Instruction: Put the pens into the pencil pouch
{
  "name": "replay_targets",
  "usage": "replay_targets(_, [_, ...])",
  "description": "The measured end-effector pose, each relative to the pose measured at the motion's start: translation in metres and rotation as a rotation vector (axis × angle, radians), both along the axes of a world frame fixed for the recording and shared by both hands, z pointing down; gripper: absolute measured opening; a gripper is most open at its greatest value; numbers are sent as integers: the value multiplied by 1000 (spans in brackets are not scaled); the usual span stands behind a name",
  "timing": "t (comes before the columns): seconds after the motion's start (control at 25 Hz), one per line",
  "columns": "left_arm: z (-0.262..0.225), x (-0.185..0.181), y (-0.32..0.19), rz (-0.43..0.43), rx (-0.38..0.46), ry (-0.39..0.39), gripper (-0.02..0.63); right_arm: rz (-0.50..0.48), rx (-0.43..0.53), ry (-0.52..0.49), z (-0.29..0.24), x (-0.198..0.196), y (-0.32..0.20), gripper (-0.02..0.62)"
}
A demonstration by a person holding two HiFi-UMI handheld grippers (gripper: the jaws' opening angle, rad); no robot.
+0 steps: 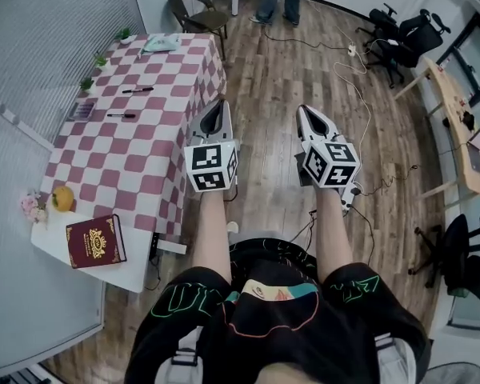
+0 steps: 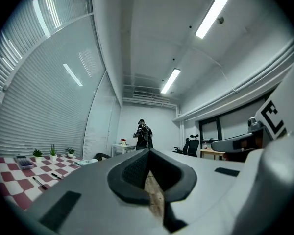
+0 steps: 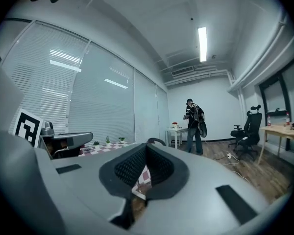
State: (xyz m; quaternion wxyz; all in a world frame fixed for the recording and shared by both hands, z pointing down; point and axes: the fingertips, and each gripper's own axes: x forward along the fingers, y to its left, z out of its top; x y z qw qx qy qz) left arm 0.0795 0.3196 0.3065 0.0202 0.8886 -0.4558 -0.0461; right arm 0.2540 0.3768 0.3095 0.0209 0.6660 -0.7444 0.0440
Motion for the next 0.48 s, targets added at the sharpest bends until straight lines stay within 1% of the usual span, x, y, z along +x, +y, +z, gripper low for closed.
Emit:
replay_targets(0.16, [5, 3, 7, 28, -6, -2, -5, -7, -3, 4, 1, -1, 3, -2])
replay_targets(0.36, [10, 5, 4, -1, -27, -29, -5, 22, -12, 3, 2, 12, 10, -2])
replay_targets(0.48, [11, 9, -1, -7, -35, -12, -5, 45, -6, 5, 0, 24, 15, -2])
